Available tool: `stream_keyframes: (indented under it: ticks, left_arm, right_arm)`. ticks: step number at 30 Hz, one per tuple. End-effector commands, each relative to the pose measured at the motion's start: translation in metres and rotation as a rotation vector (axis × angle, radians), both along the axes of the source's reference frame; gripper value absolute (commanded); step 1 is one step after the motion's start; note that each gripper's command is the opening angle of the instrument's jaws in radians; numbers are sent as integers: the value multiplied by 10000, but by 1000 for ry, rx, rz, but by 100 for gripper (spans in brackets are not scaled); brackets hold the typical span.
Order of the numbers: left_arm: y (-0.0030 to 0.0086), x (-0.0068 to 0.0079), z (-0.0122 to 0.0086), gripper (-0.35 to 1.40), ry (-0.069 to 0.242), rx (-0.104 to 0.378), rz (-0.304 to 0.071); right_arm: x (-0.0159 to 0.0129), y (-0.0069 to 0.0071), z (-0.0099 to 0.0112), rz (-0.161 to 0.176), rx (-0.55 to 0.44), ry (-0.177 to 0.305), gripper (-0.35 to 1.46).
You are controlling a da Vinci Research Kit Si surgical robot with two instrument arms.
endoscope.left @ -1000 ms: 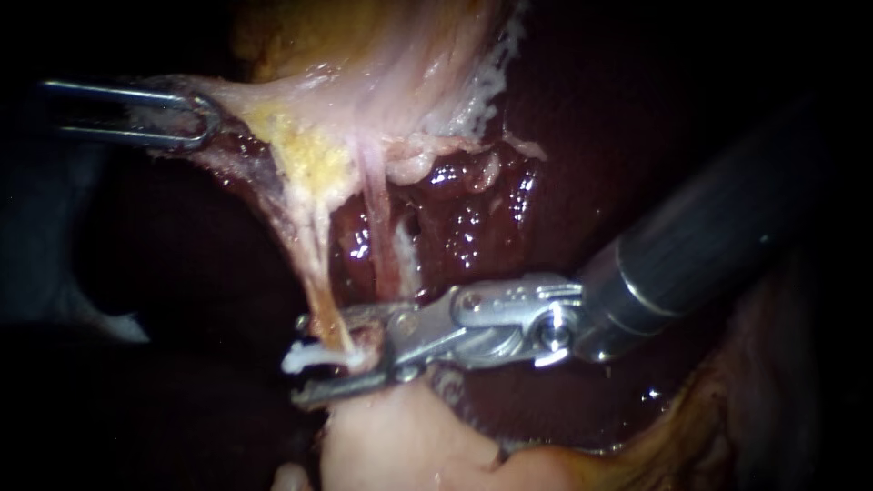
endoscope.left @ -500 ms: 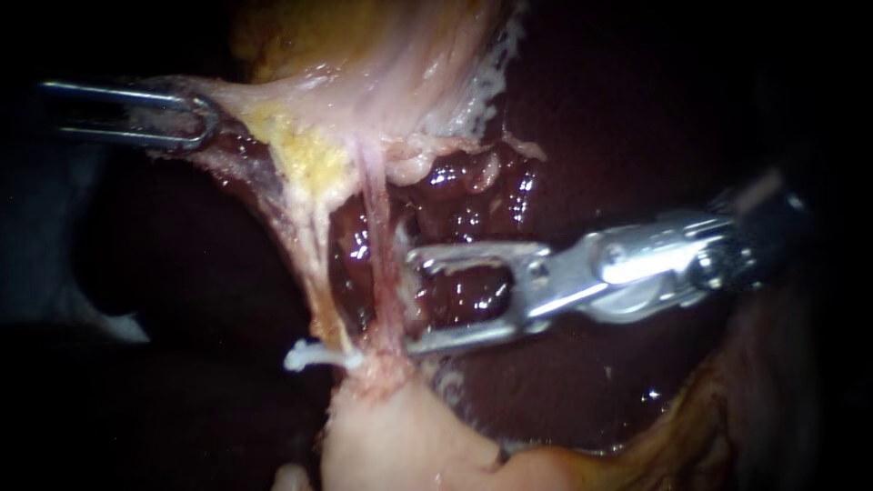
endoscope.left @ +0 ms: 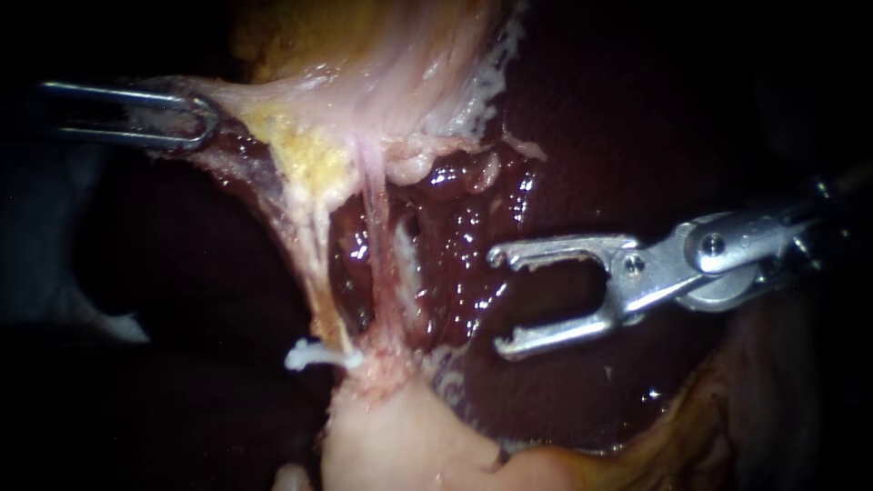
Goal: Going back first clip left tube
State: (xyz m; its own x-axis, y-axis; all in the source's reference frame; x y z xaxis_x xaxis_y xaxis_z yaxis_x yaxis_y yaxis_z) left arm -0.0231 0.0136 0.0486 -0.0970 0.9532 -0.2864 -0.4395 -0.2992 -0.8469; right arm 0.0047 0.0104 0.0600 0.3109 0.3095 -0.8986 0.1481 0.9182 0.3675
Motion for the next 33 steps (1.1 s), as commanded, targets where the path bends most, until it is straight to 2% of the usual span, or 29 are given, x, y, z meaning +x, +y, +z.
stream_keyframes:
  ticks: [1,9,14,18,22,27,33]
  left_arm:
    - [0,0,0,-35,0,0,0]
    - [-2,-7,5,-35,3,-4,-4]
    - [-5,-23,16,-35,10,-11,-13]
    - [-6,-40,30,-35,3,-13,-10]
    - [-11,-50,43,-35,8,-15,-1]
    - [-14,-56,54,-35,9,-18,7]
    - [-13,-53,54,-35,8,-17,10]
  right_arm:
    - [-2,2,0,2,-3,-1,50]
    - [-20,15,-5,15,-12,-9,50]
    - [-23,16,-5,15,-11,-9,50]
    - [-23,16,-5,15,-11,-9,50]
    - [-23,15,-6,15,-11,-8,50]
    - [-24,15,-6,15,-11,-8,50]
    - [-24,16,-6,15,-11,-8,50]
